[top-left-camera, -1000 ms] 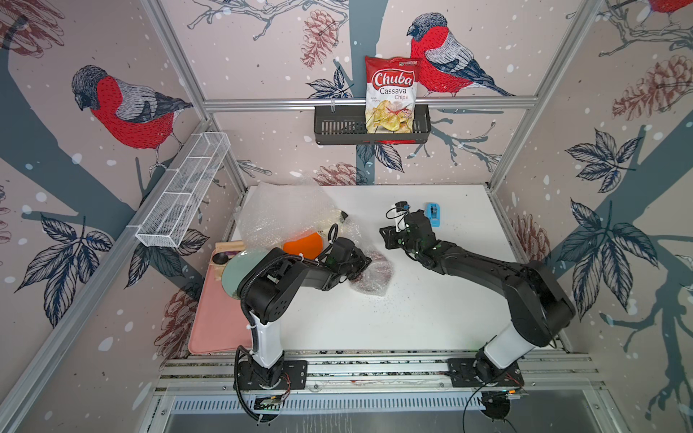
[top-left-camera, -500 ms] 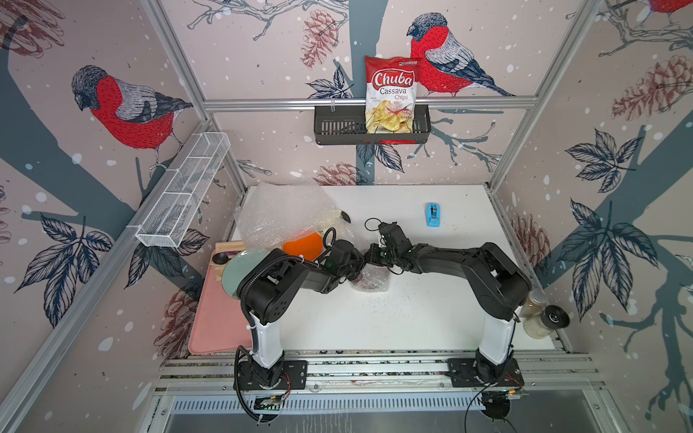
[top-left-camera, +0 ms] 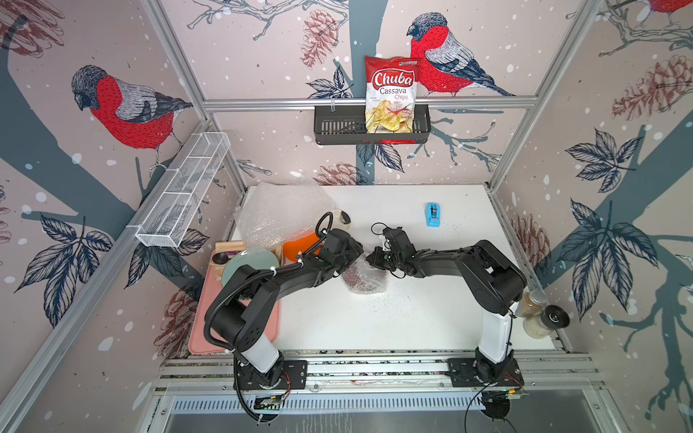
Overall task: Wrap dinner plates in bubble wrap
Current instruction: Wrap the plate in the bubble wrap.
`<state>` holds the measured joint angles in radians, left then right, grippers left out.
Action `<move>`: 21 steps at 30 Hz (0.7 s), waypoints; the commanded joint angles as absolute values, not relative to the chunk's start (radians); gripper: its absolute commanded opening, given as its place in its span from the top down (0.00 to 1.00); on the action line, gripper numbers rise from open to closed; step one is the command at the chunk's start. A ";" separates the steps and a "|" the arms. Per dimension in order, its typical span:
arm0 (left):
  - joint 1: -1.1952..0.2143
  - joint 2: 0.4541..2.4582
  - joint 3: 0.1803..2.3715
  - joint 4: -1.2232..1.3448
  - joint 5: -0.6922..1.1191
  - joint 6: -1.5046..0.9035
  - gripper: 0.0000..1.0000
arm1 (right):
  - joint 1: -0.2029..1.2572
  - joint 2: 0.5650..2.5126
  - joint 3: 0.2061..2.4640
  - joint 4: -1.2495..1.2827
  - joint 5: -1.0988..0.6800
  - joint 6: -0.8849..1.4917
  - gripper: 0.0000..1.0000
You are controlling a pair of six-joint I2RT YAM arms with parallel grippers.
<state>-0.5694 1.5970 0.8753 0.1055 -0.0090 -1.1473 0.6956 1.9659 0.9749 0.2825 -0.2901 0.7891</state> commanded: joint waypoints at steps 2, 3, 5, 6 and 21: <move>-0.475 1.589 0.922 -0.128 -0.070 -0.887 0.09 | 0.714 1.987 0.971 0.015 -0.240 0.753 0.98; -0.443 1.593 0.919 -0.114 -0.028 -0.826 0.09 | 0.719 1.984 0.976 0.014 -0.237 0.747 0.98; -0.377 1.611 0.916 -0.074 0.094 -0.699 0.10 | 0.731 1.984 0.991 0.005 -0.225 0.734 0.98; -0.356 1.622 0.924 -0.075 0.121 -0.654 0.10 | 0.733 1.985 0.996 0.000 -0.220 0.732 0.98; -0.239 1.887 0.990 0.180 0.479 -0.472 0.17 | 0.739 1.979 1.003 -0.006 -0.206 0.728 0.98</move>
